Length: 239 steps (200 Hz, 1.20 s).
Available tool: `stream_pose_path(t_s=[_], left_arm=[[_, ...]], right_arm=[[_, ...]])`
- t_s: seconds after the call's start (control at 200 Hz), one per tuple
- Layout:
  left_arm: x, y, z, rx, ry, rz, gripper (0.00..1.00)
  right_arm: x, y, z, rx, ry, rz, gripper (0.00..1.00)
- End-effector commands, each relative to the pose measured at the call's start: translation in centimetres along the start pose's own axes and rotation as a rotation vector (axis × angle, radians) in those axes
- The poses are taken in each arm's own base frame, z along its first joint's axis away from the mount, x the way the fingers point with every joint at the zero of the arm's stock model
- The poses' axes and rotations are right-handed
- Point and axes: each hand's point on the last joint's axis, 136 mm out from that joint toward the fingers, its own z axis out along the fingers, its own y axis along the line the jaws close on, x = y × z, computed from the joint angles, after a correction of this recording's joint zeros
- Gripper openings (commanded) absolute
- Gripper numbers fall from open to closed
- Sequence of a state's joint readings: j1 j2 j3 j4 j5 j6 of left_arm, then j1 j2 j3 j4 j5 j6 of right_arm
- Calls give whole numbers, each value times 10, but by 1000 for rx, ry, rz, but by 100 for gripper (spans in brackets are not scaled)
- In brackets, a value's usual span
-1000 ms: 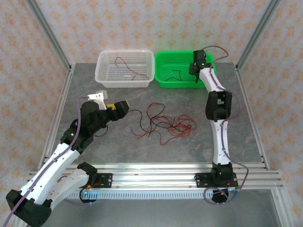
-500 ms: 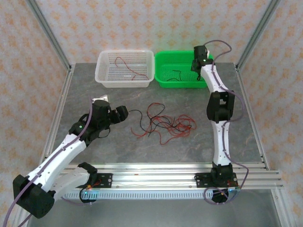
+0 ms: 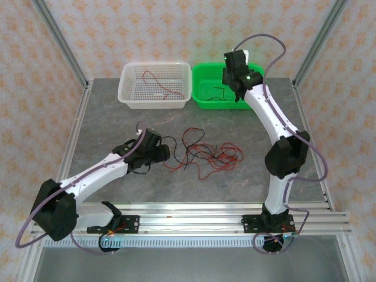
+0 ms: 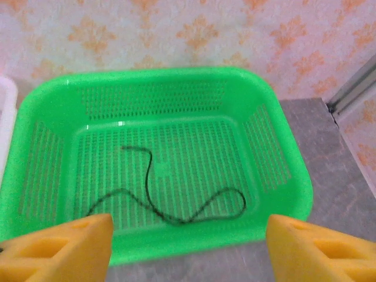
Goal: Untangle the cables
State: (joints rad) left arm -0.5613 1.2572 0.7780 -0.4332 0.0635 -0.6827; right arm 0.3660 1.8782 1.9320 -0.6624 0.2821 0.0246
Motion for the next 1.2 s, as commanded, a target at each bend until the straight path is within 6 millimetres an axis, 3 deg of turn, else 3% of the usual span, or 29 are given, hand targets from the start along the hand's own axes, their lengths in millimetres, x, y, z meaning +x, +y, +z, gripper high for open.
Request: stream_pose_path(t_s=[0.0,0.235,0.551,0.656,0.861,1.191], left_arm=[[-15,-19,1,21,-52,2,66],[-23,-48,21,67,-47,30,62],[-58,-81,65,0,-42,158,53],[-66,-85,84,-38,-37,189,50],[-74,-71,118,-152,-9,231,45],[-74,-72,134,-160,-5,249,31]], right_arm=[[16,-12,-23,8,4,36,69],[69,-29,-57,-52,24,115,67],[137,-49,-77,-82,85,173,63],[148,-52,-84,-103,96,190,61],[164,-57,-96,-130,99,228,59],[175,-67,-104,-116,103,249,58]])
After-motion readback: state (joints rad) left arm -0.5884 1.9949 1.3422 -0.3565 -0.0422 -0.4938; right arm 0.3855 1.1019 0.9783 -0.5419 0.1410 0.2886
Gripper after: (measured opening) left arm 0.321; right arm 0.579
